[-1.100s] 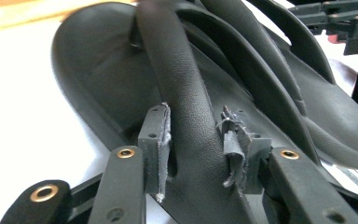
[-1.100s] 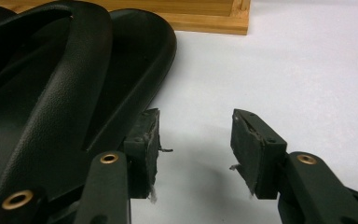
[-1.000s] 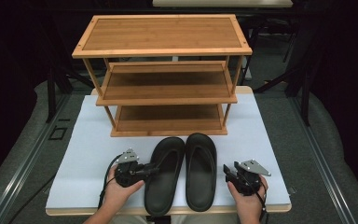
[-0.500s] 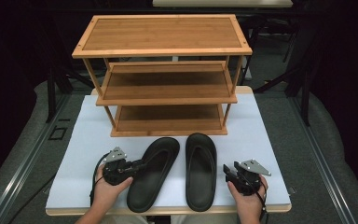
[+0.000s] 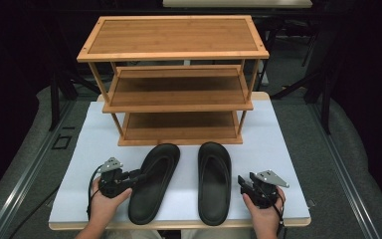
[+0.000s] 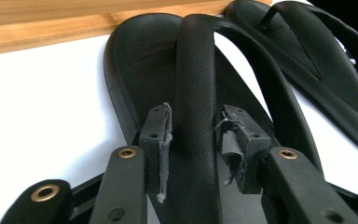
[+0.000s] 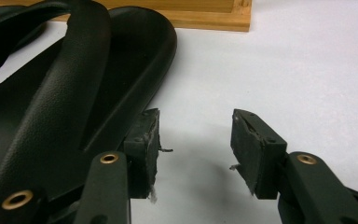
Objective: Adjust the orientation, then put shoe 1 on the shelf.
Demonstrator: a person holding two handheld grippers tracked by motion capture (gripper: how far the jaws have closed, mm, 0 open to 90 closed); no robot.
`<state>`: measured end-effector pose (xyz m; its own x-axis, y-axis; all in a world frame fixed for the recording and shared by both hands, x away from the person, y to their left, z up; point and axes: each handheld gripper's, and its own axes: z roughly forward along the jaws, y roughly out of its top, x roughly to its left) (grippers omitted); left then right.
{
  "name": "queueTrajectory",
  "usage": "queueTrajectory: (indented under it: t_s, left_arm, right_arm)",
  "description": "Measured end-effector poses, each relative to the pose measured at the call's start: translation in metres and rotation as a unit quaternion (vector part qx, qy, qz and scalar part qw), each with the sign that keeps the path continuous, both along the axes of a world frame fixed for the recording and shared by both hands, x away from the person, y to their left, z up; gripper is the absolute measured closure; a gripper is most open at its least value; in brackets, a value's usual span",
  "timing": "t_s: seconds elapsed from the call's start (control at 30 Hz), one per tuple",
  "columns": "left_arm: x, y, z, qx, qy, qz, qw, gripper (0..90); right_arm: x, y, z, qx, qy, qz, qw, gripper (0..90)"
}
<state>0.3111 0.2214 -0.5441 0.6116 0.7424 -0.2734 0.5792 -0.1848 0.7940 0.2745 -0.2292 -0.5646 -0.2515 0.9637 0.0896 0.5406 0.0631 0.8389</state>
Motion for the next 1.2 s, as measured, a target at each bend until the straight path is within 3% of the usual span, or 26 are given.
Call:
queueTrajectory:
  t_s: [0.07,0.3,0.4,0.6,1.2]
  left_arm:
    - [-0.003,0.001,-0.003,0.004,0.006,-0.004,1.0,61.3]
    - [-0.004,0.0,-0.004,0.017,-0.008,-0.003,0.9998,65.4]
    - [-0.002,0.003,-0.005,0.004,0.001,-0.002,1.0,67.8]
    - [-0.003,0.002,-0.002,0.012,0.0,-0.002,0.9999,69.9]
    - [-0.006,0.004,0.006,-0.003,-0.012,0.004,0.9999,71.2]
  right_arm:
    - [0.0,-0.001,-0.001,0.005,-0.002,0.002,1.0,51.5]
    - [0.0,0.002,0.0,0.001,0.002,0.004,1.0,51.5]
    - [0.0,0.001,0.0,0.002,0.001,0.004,1.0,51.5]
    - [0.0,-0.001,0.0,0.009,-0.004,0.003,1.0,51.5]
    - [-0.001,-0.003,0.001,0.014,-0.011,0.001,0.9998,51.5]
